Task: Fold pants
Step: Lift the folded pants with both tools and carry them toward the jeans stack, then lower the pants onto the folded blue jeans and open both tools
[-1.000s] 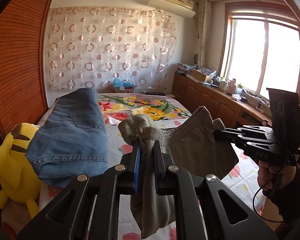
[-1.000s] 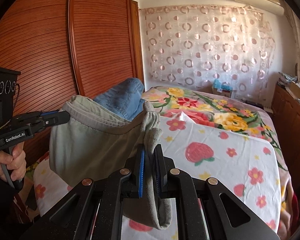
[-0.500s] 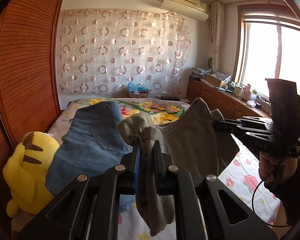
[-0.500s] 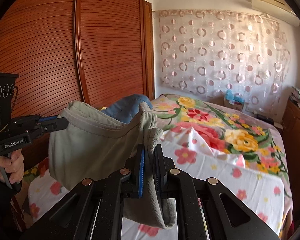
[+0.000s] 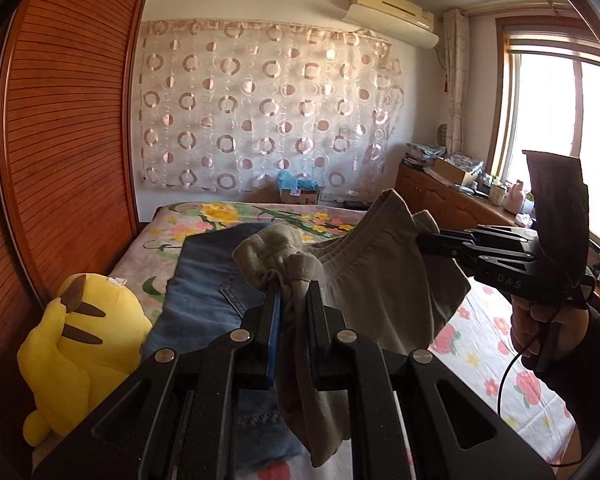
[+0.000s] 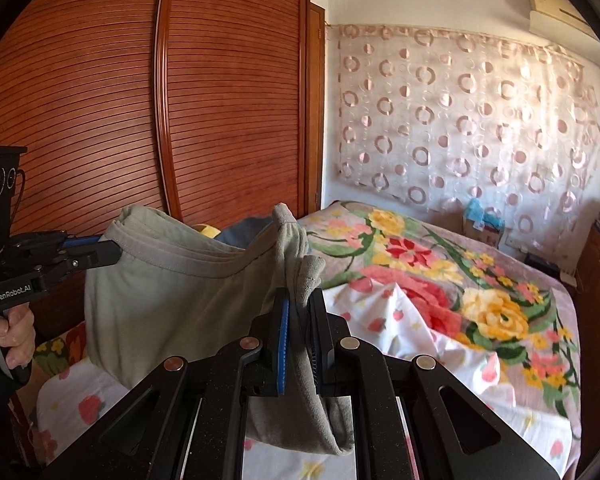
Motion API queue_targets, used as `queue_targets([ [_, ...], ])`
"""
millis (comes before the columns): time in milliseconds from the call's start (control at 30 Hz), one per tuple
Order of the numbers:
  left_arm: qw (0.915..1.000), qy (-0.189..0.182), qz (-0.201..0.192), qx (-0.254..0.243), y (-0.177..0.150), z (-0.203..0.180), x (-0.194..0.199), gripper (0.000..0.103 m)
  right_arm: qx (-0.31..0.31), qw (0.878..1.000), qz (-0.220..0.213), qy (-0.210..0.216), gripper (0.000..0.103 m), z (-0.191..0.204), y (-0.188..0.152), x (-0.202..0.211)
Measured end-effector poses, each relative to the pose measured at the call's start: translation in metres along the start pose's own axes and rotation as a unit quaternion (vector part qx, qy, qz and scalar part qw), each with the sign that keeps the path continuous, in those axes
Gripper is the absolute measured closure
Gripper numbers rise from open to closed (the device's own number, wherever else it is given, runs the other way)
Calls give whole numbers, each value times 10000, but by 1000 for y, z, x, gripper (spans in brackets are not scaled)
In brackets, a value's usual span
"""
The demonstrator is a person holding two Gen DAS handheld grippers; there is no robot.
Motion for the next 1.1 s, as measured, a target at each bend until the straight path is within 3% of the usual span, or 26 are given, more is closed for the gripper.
queue_targets([
  [367, 9992, 373, -70, 129, -5, 25, 4, 91, 306, 9990, -168, 283, 94, 4, 25, -51],
  [900, 9941, 637, 213, 853, -55, 54, 5, 91, 718, 9964, 176, 425, 94, 28, 38, -136],
  [1000, 9930, 649, 308, 941, -65, 55, 2, 91, 510, 9979, 198, 360, 79, 23, 40, -139],
  [1100, 9928, 723, 367, 878, -68, 55, 0, 91, 199, 9988, 178, 412, 74, 10, 41, -131],
])
Point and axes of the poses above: each gripper's, at about its wrist camera, not at the fingertips, and x roughly against the way its jaws point, z to its left, y to its top, the point moved 10 cm from there along -x, roughly the way its jaws point, and after that the axes turned 8 degrees about -x, right-handed, at the moved point
